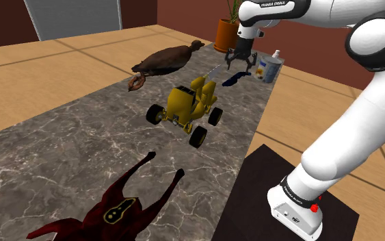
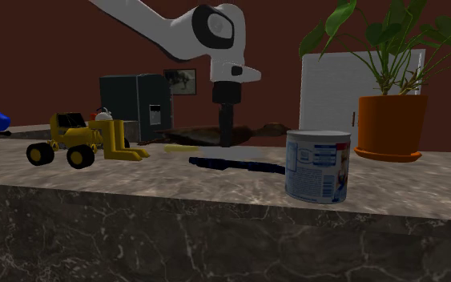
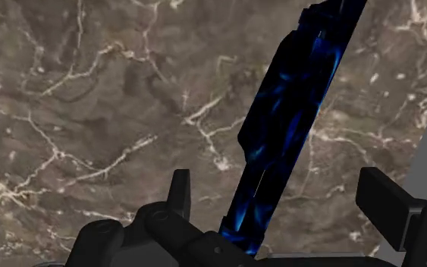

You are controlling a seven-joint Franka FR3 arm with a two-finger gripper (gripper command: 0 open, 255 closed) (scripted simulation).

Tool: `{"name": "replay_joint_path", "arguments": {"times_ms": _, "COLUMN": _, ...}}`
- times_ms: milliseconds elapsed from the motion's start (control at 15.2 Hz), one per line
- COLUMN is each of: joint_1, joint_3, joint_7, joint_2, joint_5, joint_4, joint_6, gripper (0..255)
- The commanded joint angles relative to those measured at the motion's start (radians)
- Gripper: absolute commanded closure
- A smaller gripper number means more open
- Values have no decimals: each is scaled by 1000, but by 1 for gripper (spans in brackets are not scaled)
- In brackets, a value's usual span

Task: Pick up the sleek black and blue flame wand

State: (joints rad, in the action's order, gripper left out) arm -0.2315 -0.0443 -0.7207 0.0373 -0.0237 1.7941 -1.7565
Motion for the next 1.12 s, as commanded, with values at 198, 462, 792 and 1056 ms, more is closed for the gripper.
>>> {"name": "replay_joint_path", "arguments": {"times_ms": 198, "joint_1": -33, "joint_3": -36, "joint_7": -101, "joint_2": 100, "joint_5": 10, "joint_4": -98, "joint_6": -7, "gripper": 0}}
{"name": "replay_joint_path", "arguments": {"times_ms": 462, "joint_1": -33, "joint_3": -36, "joint_7": -102, "joint_2": 106, "joint_5": 11, "joint_4": -51, "joint_6": -59, "gripper": 0}}
{"name": "replay_joint_path", "arguments": {"times_ms": 792, "joint_1": -33, "joint_3": -36, "joint_7": -102, "joint_2": 111, "joint_5": 11, "joint_4": -23, "joint_6": -93, "gripper": 0}}
{"name": "replay_joint_path", "arguments": {"times_ms": 1056, "joint_1": -33, "joint_3": -36, "joint_7": -102, "joint_2": 112, "joint_5": 11, "joint_4": -24, "joint_6": -93, "gripper": 255}}
